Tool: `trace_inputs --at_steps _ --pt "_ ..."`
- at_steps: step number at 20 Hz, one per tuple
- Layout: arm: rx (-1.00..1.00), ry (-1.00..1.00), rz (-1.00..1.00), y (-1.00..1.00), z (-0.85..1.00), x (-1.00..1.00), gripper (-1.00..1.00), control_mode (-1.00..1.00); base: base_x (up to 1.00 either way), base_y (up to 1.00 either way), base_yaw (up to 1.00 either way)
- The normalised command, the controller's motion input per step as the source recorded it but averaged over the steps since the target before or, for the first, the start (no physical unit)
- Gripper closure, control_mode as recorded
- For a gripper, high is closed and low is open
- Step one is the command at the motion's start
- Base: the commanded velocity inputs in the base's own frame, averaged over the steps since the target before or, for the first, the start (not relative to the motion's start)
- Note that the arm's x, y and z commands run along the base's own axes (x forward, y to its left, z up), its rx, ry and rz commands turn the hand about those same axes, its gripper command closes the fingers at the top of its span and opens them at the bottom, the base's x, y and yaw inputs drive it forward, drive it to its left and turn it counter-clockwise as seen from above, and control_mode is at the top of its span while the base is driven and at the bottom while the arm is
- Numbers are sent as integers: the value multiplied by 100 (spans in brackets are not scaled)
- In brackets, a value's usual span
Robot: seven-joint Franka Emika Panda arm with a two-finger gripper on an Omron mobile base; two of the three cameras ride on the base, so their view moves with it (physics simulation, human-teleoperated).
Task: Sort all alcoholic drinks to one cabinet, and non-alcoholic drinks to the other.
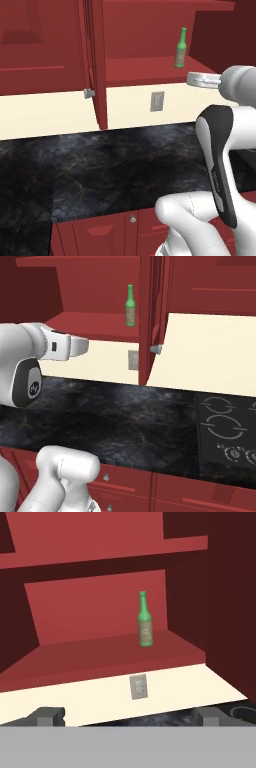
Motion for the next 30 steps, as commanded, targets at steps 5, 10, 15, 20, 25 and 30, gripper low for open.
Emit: trace_inputs --at_steps 5,10,15,20,25,30 --pt "0 0 0 0 0 0 -100 100 -38 -1 0" --pt "0 0 0 0 0 0 -100 100 -53 -6 0" --pt "0 0 0 0 0 0 -100 100 -48 -7 0" --pt "0 0 0 0 0 0 -100 100 -48 -17 0" --pt "0 0 0 0 0 0 -100 100 -64 -18 0" --pt "0 0 0 0 0 0 -100 100 -67 -21 0"
